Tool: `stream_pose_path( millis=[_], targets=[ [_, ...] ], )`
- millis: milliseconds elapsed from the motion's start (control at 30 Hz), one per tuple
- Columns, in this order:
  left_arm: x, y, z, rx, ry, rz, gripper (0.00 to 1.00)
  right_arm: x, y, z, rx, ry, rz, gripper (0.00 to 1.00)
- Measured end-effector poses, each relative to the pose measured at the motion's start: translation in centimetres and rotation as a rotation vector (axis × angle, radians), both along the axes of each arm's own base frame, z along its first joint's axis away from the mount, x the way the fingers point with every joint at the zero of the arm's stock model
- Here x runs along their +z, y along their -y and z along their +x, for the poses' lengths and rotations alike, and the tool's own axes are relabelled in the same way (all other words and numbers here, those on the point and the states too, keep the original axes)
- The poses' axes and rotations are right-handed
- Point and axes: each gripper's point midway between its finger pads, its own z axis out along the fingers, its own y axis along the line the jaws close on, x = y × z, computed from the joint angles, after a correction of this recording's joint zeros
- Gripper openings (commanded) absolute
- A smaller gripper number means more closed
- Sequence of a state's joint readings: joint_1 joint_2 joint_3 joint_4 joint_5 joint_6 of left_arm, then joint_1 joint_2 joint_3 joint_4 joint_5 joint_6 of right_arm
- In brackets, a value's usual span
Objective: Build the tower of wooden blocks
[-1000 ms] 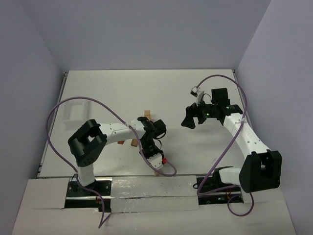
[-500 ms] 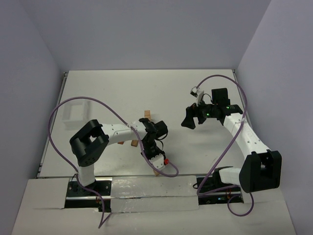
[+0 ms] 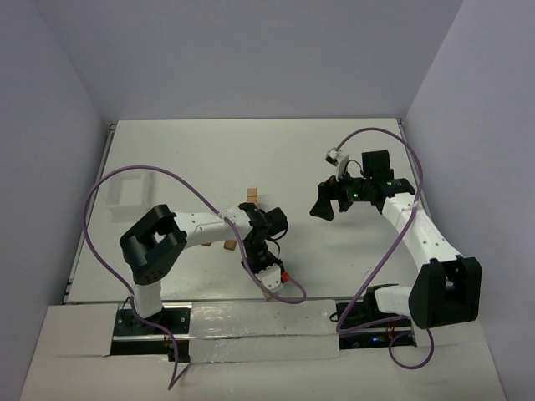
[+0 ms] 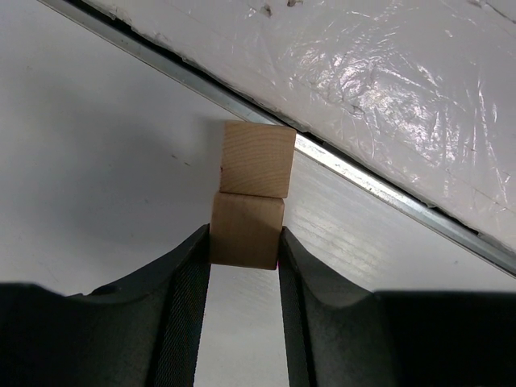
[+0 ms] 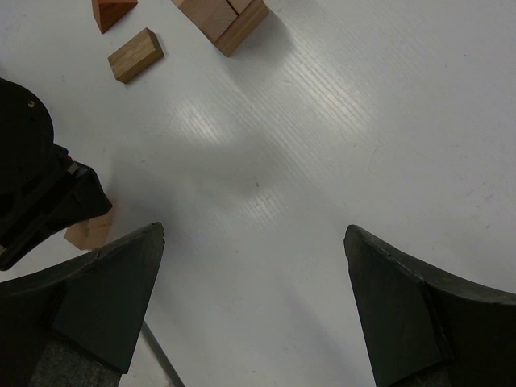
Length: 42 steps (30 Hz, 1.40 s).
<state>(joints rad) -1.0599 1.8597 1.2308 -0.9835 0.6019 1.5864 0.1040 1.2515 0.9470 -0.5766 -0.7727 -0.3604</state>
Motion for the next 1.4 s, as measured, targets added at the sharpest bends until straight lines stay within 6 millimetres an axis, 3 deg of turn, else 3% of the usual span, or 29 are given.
stream_pose_path(
  millis=[600, 633, 733, 800, 900, 1067, 1200, 1300, 1400],
  targets=[
    [-0.3, -0.2, -0.2, 0.011, -0.009, 0.013, 0.53, 0.0, 0.0, 0.0, 0.000, 0.000, 0.000, 1.00],
    [-0.3, -0.1, -0.1, 0.014, -0.009, 0.013, 0.57, 0.0, 0.0, 0.0, 0.001, 0.000, 0.001, 1.00],
    [-0.4, -0.1, -0.1, 0.027, -0.010, 0.016, 0.83, 0.0, 0.0, 0.0, 0.004, 0.000, 0.001, 1.00],
    [-0.3, 0.0, 0.0, 0.036, -0.010, 0.020, 0.94, 0.0, 0.0, -0.1, 0.005, -0.002, -0.001, 1.00],
    [0.4, 0.3, 0.4, 0.064, -0.011, 0.019, 0.99, 0.3, 0.0, -0.1, 0.013, 0.001, -0.006, 1.00],
    [4.4, 1.5, 2.7, 0.160, 0.014, -0.044, 0.99, 1.7, 0.0, 0.5, 0.029, 0.039, -0.017, 1.00],
    [10.4, 1.5, 4.6, 0.270, 0.044, -0.157, 0.99, 2.4, -0.6, 0.9, 0.075, 0.069, -0.049, 1.00],
    [15.2, 0.5, 5.2, 0.381, 0.019, -0.249, 0.99, 2.2, -2.4, 0.1, 0.179, 0.096, -0.108, 1.00],
    [19.6, -1.5, 5.7, 0.526, -0.029, -0.340, 0.99, 1.4, -5.4, -2.4, 0.346, 0.124, -0.168, 1.00]
  ],
)
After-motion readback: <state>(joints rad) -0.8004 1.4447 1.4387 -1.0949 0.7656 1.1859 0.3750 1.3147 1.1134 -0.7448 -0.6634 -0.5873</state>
